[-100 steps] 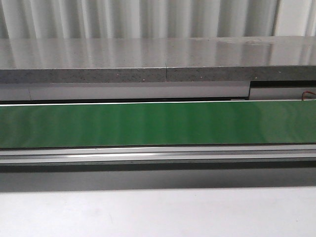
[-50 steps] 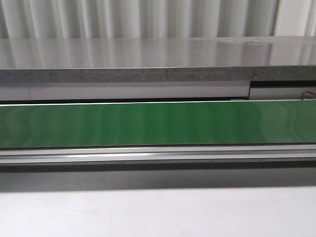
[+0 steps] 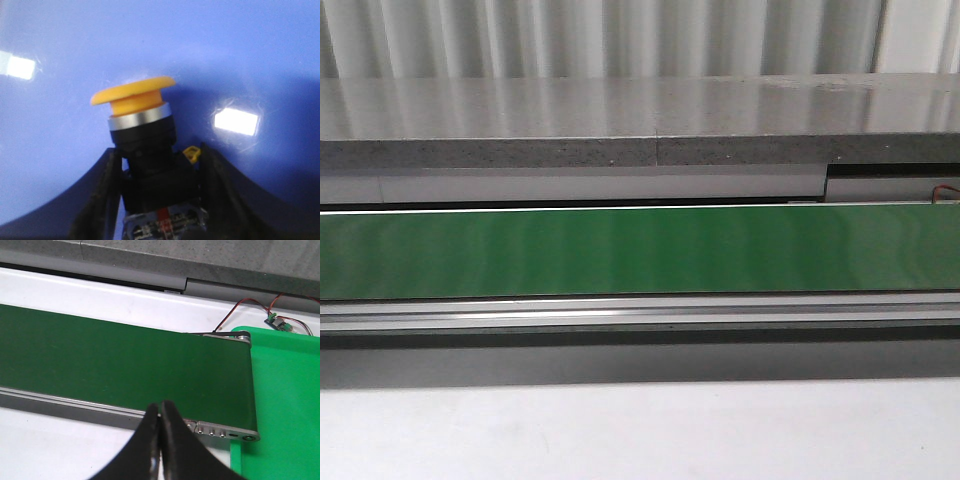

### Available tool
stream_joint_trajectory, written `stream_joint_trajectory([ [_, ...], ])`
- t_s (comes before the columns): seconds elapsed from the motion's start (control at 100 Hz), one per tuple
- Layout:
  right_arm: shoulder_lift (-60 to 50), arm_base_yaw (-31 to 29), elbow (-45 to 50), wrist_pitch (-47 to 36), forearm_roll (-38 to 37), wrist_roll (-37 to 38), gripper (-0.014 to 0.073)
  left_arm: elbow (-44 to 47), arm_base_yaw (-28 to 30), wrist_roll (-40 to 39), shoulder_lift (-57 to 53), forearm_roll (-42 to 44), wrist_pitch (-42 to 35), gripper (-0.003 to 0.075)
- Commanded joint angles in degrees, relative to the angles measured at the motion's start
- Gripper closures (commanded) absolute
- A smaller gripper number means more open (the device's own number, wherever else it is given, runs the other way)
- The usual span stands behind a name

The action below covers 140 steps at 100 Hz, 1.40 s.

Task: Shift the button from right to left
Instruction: 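Lift the button with the left gripper and carry it over the blue tray, then lower the button into the blue tray and open the left gripper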

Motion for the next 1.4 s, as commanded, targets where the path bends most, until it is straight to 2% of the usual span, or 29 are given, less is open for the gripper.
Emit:
stream_joint_trajectory([
  [0.0,0.1,0.0,-1.4,-4.2,0.5,-0.5,0.0661,-1.5,0.1,-0.1,-2.7,-0.5,-1.5,0.0694],
  [0.09,0.1,0.0,-1.4,-4.2,0.5,-0.5,0.0661,-1.5,0.1,-0.1,-2.7,-0.8,-1.5,0.0588],
  [0.28,0.1,0.0,-1.4,-4.2,0.5,-0.5,0.0661,-1.5,0.1,-0.1,-2.7,-0.8,-1.3,0.0219],
  [0.37,0.1,0.0,-1.4,-4.2,0.5,-0.5,0.0661,-1.5,0.1,-0.1,-2.7,-0.7,-1.2,0.0141],
  [0.65,0.1,0.0,-1.4,-4.2,0.5,-0.5,0.0661,-1.5,0.1,-0.1,-6.8,-0.3,-1.6,0.0139],
  [0.95,0.1,0.0,-1.4,-4.2,0.5,-0.5,0.0661,-1.5,-0.2,-0.1,-22.5,-4.0,-2.0,0.0145],
  [1.15,0.1,0.0,-1.4,-4.2,0.5,-0.5,0.0661,0.1,-6.6,-0.1,-34.3,-5.3,-4.0,0.0145],
  [1.39,0.1,0.0,-1.4,-4.2,0.5,-0.5,0.0661,7.3,-16.9,-0.1,-47.7,-7.1,-7.2,0.0158],
])
